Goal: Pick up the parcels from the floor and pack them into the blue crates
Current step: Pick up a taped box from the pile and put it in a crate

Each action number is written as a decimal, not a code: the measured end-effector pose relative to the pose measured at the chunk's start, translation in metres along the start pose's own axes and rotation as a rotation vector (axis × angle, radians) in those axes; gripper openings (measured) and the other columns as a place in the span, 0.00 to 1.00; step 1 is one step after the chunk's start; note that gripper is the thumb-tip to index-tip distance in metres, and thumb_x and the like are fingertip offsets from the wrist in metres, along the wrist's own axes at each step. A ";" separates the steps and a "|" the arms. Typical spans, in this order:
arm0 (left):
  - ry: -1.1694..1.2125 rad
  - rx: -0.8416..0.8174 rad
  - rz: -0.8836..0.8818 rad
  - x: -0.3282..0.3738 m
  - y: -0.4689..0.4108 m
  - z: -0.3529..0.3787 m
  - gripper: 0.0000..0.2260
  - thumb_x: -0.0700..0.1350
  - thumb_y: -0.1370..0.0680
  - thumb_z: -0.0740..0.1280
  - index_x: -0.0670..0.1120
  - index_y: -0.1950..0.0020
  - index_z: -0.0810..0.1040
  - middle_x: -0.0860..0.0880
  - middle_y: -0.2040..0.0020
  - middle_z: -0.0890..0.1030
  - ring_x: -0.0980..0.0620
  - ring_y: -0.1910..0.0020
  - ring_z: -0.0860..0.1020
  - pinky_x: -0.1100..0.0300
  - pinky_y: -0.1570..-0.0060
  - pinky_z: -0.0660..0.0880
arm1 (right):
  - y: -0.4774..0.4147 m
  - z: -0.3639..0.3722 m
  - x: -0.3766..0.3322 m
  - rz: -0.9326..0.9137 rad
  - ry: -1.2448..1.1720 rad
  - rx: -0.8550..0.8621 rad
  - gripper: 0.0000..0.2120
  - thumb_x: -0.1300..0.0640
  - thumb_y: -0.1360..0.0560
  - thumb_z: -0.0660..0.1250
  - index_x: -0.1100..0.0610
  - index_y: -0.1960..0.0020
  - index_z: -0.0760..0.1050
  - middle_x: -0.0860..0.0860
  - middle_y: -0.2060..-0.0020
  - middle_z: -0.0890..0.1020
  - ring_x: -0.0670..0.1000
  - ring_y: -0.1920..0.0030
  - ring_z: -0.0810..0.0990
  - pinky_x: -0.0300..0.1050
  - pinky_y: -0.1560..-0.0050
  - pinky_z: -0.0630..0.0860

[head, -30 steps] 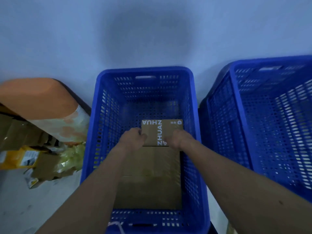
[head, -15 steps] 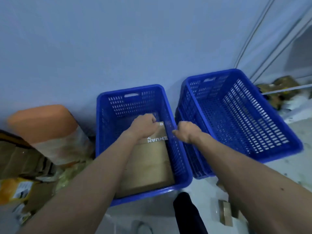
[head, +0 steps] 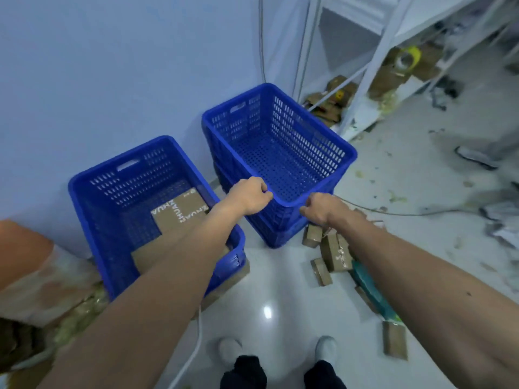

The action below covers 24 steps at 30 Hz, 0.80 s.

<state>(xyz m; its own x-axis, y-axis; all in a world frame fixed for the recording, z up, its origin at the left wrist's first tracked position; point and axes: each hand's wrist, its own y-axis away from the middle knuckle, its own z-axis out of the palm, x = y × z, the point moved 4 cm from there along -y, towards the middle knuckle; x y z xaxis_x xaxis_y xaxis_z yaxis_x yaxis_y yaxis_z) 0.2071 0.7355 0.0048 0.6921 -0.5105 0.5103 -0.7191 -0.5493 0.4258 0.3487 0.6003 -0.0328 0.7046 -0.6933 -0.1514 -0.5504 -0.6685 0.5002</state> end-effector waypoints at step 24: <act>-0.222 -0.360 -0.024 0.234 -0.025 0.303 0.20 0.52 0.20 0.64 0.45 0.31 0.74 0.44 0.35 0.77 0.44 0.38 0.75 0.50 0.39 0.73 | 0.115 0.120 0.393 0.289 -0.347 -0.085 0.18 0.49 0.20 0.59 0.62 0.41 0.75 0.59 0.43 0.79 0.58 0.44 0.78 0.46 0.51 0.71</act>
<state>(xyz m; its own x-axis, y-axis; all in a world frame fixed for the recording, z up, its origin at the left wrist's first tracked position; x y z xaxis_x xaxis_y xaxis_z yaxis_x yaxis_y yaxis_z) 0.4058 0.4293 -0.1128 0.6776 -0.6521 0.3401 -0.6512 -0.3169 0.6896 0.5083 0.2188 -0.1366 0.3278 -0.9071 -0.2642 -0.6535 -0.4196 0.6299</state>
